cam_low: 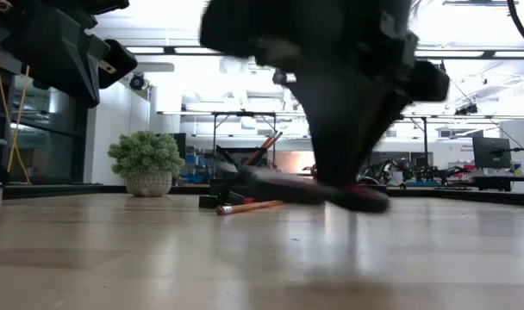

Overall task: Pick and place office supplies into organizer
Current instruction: Put the black scissors into the desk organizer

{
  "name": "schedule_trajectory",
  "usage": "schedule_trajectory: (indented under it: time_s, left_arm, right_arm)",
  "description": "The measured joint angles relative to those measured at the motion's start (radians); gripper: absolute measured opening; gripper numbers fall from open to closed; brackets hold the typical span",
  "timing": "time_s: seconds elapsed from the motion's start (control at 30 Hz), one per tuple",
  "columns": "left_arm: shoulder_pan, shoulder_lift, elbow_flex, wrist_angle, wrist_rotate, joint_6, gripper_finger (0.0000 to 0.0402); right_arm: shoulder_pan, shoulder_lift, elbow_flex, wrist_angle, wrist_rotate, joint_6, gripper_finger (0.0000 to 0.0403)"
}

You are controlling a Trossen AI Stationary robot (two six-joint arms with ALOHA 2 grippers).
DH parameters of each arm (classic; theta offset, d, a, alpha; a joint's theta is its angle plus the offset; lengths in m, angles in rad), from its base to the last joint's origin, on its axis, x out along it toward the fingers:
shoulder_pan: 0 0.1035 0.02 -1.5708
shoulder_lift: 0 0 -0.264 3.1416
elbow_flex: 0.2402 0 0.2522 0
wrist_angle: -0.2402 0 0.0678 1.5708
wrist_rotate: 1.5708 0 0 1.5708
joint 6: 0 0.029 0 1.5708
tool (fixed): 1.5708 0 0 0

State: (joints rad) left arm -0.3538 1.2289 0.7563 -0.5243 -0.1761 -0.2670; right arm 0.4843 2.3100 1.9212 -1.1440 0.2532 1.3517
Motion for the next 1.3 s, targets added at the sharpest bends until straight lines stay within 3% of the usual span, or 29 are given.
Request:
schedule_trajectory:
  time_s: [0.2,0.6,0.83,1.0,1.3]
  left_arm:
    - [0.000,0.000,0.000,0.018,0.000,0.000,0.0005]
    - [0.000,-0.009,0.000,0.137,0.001,0.056,0.0005]
    - [0.000,-0.095,0.000,0.129,-0.065,0.078,0.0005]
    - [0.000,-0.200,0.001,0.132,-0.124,0.152,0.0005]
    - [0.000,-0.348,0.000,0.193,-0.150,0.301,0.0005]
  right_arm:
    - [-0.006,-0.001,0.083,-0.084,0.121,-0.007,0.0010]
    - [-0.093,-0.004,0.328,-0.423,0.347,-0.098,0.0010]
    - [-0.143,-0.062,0.371,-0.426,0.450,-0.179,0.0010]
    - [-0.190,-0.131,0.371,-0.412,0.418,-0.198,0.0010]
    - [-0.226,-0.201,0.375,-0.164,0.201,-0.397,0.0010]
